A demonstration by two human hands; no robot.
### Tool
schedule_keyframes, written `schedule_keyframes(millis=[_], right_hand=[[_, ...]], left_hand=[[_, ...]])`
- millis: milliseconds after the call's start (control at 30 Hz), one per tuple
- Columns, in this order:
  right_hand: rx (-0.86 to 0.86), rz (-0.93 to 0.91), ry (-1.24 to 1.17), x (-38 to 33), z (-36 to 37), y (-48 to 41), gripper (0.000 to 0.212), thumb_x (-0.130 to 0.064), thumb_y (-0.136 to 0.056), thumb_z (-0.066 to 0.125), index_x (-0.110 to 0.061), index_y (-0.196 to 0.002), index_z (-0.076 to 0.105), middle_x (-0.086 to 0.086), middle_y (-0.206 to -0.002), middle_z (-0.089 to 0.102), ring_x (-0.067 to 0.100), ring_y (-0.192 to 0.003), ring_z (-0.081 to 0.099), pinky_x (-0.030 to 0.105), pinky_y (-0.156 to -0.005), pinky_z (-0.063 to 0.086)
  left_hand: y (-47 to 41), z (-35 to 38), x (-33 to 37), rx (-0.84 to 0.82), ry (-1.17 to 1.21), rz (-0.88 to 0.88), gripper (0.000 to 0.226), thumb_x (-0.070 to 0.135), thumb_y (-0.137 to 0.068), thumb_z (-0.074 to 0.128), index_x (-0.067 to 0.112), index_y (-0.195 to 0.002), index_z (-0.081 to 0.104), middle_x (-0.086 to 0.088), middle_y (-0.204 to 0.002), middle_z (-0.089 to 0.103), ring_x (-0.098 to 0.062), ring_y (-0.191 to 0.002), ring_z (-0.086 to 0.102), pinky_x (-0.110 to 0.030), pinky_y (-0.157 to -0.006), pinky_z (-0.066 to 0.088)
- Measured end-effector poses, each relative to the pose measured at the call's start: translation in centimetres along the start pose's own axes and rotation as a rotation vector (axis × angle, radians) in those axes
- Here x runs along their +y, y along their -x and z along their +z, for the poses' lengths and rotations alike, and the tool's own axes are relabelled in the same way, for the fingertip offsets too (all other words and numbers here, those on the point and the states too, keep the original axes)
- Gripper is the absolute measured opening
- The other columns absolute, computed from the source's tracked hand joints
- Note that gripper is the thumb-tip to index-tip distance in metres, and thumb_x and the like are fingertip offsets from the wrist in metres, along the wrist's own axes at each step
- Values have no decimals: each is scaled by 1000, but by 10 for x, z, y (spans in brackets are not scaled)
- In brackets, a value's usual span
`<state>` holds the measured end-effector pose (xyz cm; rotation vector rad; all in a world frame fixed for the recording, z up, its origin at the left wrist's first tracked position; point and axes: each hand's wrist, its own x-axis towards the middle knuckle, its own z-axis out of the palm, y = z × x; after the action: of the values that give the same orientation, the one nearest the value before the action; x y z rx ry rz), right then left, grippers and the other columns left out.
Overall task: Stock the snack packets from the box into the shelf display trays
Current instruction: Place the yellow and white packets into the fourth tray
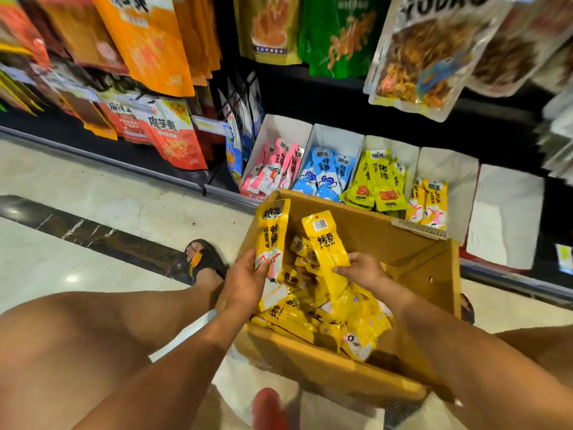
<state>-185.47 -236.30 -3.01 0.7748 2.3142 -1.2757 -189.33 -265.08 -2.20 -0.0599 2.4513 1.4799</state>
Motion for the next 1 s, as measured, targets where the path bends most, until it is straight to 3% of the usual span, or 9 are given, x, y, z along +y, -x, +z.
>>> schedule_keyframes(millis=[67,200,267,433,567,733,800,900,1000], right_hand=[[-5,-6,-97,-22,-26,11,13,-11,-83,80,-19,-88,70,-4,-82,70,2,-60,60,11,-49,44],[-20,-64,-197,-57,-75,38,26,-13,-84,79,-7,-109,71,6,-103,76,16,-85,74,20,-65,56],[-21,-109,-241,-72,-98,49,26,-13,-85,78,-8,-109,71,5,-101,77,11,-81,74,17,-59,54],[3,-222,-277,-94,-144,62,17,-18,-86,78,-11,-100,69,3,-92,76,7,-70,70,17,-56,50],[10,-238,-288,-97,-173,54,23,-20,-91,72,-11,-110,62,11,-85,66,13,-55,52,23,-47,41],[66,-240,-364,-94,-198,53,25,-43,-91,68,-24,-108,67,-15,-72,67,7,-67,53,23,-60,38],[56,-218,-370,-93,-205,48,22,-45,-90,70,-28,-103,68,-19,-73,68,0,-66,59,18,-56,40],[95,-213,-318,-98,-209,42,27,-43,-83,79,-30,-103,66,-14,-92,70,0,-76,62,14,-53,42],[111,-227,-284,-92,-208,24,23,-33,-85,79,-28,-105,68,-12,-95,71,-2,-78,62,8,-52,42]], left_hand=[[-2,0,23,1,15,31,33,60,-90,63,39,-115,66,15,-102,77,-7,-97,73,-48,-86,60],[-8,4,77,-82,92,73,20,47,-91,69,38,-109,70,17,-102,77,-5,-98,73,-48,-90,59],[-13,4,106,-126,74,112,21,52,-88,66,42,-106,69,18,-102,77,-6,-97,73,-47,-90,59],[-36,12,168,-229,149,108,14,19,-96,69,23,-108,65,4,-105,77,-15,-96,75,-50,-91,59],[-50,23,216,-302,129,90,16,17,-101,62,25,-114,62,0,-100,78,-12,-72,75,-26,-55,54],[-78,52,249,-382,46,127,14,8,-100,59,14,-112,65,-2,-88,72,-1,-56,66,-18,-45,46],[-93,64,253,-417,44,106,19,7,-100,59,13,-116,66,-1,-97,74,-6,-73,72,-24,-55,56],[-110,83,259,-447,50,79,24,10,-99,59,18,-120,68,-5,-111,76,-25,-101,74,-46,-89,61],[-123,101,265,-471,88,45,21,12,-100,57,22,-115,67,-7,-111,76,-30,-102,73,-51,-93,59]])
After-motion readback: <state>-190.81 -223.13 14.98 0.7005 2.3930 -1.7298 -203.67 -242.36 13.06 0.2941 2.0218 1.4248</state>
